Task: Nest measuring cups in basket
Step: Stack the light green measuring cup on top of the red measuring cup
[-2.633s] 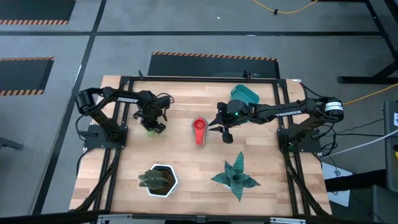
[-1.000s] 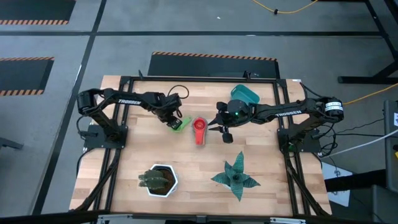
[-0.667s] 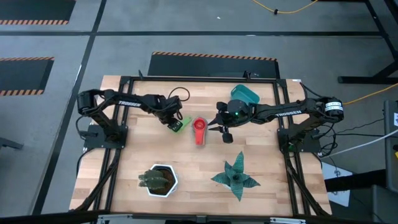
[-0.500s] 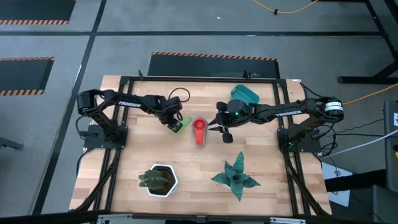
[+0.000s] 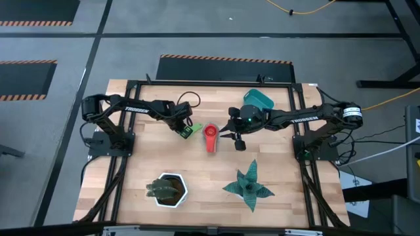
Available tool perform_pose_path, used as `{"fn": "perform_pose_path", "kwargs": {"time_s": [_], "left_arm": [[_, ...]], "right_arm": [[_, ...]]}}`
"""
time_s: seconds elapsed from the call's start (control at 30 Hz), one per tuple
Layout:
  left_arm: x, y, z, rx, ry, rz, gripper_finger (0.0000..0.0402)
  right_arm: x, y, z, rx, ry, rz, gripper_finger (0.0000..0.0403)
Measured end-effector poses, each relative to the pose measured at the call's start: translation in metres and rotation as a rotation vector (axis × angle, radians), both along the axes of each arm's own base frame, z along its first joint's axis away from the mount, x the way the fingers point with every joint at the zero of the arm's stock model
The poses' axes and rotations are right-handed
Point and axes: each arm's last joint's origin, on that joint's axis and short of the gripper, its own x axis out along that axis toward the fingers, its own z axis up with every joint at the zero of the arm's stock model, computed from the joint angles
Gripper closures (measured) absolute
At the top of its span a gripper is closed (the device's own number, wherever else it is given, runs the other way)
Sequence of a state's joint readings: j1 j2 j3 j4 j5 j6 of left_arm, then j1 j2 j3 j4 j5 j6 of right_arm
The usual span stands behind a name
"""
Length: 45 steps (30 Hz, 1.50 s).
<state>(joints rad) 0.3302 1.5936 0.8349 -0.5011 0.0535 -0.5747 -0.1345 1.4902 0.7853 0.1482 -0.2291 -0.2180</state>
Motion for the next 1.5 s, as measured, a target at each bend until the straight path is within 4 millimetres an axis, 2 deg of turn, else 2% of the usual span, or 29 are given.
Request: {"fn": "perform_pose_path", "kwargs": {"time_s": [0.07, 0.57, 0.7, 0.87, 1.07, 1.23, 1.33, 1.5], "left_arm": [[0.000, 0.000, 0.000, 0.007, 0.002, 0.002, 0.0394], [-0.007, 0.016, 0.002, 0.081, 0.022, -0.025, 0.0397], [-0.011, 0.022, 0.010, 0.147, 0.020, -0.023, 0.0398], [-0.020, 0.031, 0.031, 0.282, -0.012, -0.027, 0.0399], [-0.016, 0.037, 0.066, 0.506, -0.215, -0.195, 0.0399], [-0.001, 0.035, 0.088, 0.700, -0.418, -0.404, 0.0400], [0.007, 0.033, 0.095, 0.778, -0.526, -0.543, 0.0399], [0.021, 0.023, 0.094, 0.841, -0.636, -0.761, 0.0399]], "right_arm": [[0.000, 0.000, 0.000, 0.000, 0.000, 0.000, 0.0297], [-0.002, 0.000, 0.003, 0.000, -0.001, -0.002, 0.0297], [-0.010, -0.003, 0.013, -0.001, -0.009, -0.013, 0.0297], [-0.022, -0.010, 0.029, -0.005, -0.033, -0.044, 0.0297], [-0.033, -0.028, 0.041, 0.038, -0.062, -0.144, 0.0297], [-0.040, -0.048, 0.043, 0.117, -0.069, -0.265, 0.0297], [-0.043, -0.058, 0.043, 0.125, -0.071, -0.310, 0.0297], [-0.047, -0.068, 0.043, 0.125, -0.074, -0.349, 0.0297]]}}
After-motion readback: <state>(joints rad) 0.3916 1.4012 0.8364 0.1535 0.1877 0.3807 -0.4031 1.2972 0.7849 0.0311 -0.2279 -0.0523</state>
